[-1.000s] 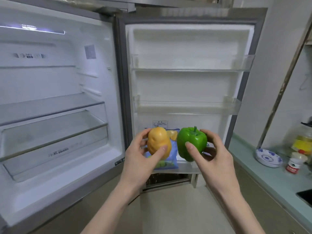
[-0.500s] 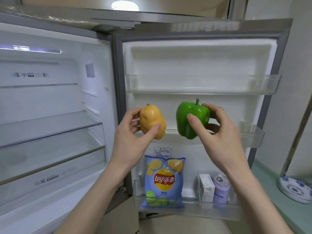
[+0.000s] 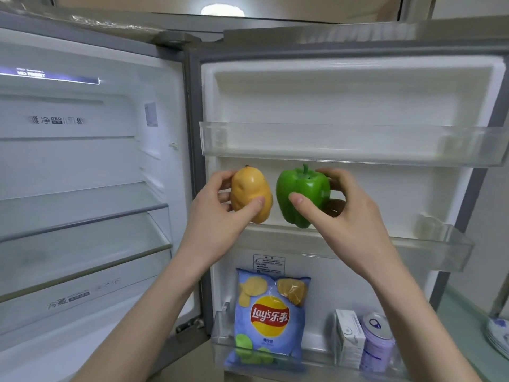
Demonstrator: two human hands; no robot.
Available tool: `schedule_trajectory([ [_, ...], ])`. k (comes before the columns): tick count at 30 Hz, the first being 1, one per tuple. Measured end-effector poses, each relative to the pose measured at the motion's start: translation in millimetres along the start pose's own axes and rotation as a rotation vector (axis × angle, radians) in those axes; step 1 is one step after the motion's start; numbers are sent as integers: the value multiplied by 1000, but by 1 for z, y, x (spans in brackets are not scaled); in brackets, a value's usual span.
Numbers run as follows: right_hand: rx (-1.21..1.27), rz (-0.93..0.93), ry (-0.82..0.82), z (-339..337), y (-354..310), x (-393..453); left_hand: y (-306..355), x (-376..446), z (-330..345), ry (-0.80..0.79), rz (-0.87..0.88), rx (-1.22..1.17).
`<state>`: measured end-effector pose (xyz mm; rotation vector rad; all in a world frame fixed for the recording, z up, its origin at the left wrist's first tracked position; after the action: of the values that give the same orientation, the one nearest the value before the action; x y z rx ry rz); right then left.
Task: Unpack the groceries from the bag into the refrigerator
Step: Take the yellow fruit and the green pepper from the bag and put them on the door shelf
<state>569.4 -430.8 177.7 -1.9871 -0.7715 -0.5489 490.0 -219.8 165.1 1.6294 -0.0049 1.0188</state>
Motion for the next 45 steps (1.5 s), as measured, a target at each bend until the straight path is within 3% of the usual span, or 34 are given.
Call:
schedule_trajectory([
  [12,-280,36,-183,24,12,26,-10,23,3,-170,-79,538],
  [23,-387,70,-318,29,21,32,-15,31,3,-180,-48,630],
  [34,-377,-12,-216,22,15,29,-17,23,3,-109,28,613],
  [45,-468,-242,109,27,-10,-11,-5,-15,-14,-56,248,581],
])
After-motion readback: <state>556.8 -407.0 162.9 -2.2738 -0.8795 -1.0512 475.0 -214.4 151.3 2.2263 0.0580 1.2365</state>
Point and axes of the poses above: each hand's wrist, its own x-axis towards the middle knuckle, its own z-axis out of the palm, y = z × x, the point moved 6 cm from there along x, towards the middle knuckle, and after that the axes turned 14 degrees about -x, right-handed, at the moved point
